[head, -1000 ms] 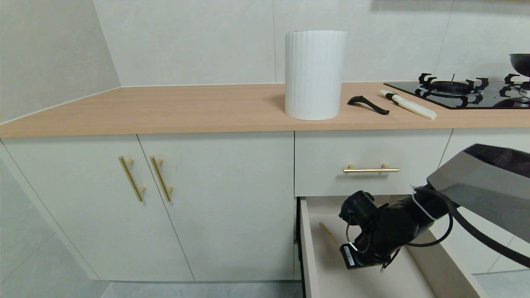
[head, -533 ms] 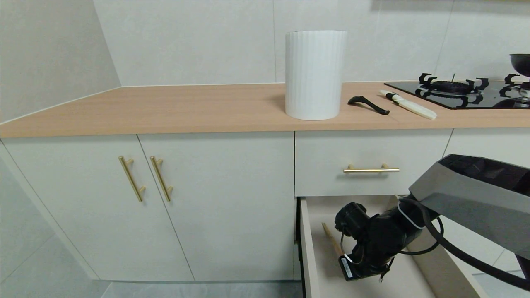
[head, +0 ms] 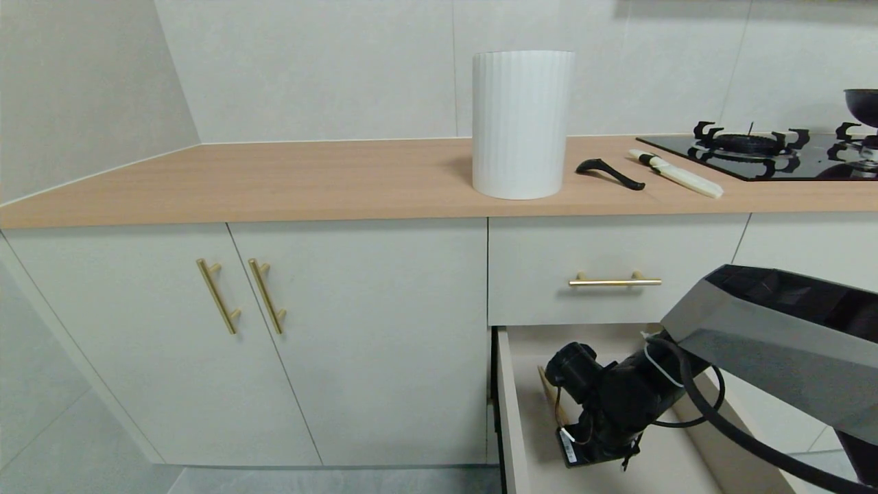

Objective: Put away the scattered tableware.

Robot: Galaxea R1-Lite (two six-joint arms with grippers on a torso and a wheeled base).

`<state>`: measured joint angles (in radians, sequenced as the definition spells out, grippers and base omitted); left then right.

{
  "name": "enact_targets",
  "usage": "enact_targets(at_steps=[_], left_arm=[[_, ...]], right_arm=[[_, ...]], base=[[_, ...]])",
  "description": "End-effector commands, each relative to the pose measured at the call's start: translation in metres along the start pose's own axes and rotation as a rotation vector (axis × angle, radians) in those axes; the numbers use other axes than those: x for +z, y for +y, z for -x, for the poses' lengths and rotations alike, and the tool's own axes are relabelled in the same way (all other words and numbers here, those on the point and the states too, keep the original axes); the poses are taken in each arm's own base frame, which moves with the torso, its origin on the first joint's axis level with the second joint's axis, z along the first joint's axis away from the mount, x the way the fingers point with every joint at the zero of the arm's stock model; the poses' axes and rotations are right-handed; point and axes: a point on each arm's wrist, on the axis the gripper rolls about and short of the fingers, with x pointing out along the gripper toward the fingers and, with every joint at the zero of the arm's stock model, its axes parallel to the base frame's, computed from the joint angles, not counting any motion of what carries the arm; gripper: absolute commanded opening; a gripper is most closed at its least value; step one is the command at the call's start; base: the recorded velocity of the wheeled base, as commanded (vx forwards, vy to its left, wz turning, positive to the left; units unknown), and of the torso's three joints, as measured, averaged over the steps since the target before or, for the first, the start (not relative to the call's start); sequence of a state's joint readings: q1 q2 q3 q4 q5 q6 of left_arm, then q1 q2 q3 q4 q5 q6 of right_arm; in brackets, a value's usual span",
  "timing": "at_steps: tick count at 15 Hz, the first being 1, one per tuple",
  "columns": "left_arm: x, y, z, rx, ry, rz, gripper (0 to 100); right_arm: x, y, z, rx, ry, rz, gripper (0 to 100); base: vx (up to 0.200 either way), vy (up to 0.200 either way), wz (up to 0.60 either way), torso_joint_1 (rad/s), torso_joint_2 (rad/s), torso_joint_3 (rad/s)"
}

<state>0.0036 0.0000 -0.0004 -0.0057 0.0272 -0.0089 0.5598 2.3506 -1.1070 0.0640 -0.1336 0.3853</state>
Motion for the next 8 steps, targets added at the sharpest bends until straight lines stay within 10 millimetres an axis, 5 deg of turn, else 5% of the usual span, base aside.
enact_targets(at_steps=[1,7,8], left_arm=[[-0.0001,0.0000,0.0000,0.001,0.000,0.000,100],[-0.0001,0.0000,0.0000,0.000,0.000,0.000,100],[-0.0001,0.0000,0.0000,0.001,0.000,0.000,100]], right_arm=[[0.0003,0.0015,-0.0008,0.001,-0.001,-0.001,0],[-0.0002,0.0013,-0.0009,-0.001,0.002,-0.001,0],[-0.0002,0.0013,-0.0009,-0.001,0.002,-0.002,100]], base=[[0.000,0.000,0.00,0.000,0.00,0.000],[0.000,0.000,0.00,0.000,0.00,0.000],[0.000,0.000,0.00,0.000,0.00,0.000]])
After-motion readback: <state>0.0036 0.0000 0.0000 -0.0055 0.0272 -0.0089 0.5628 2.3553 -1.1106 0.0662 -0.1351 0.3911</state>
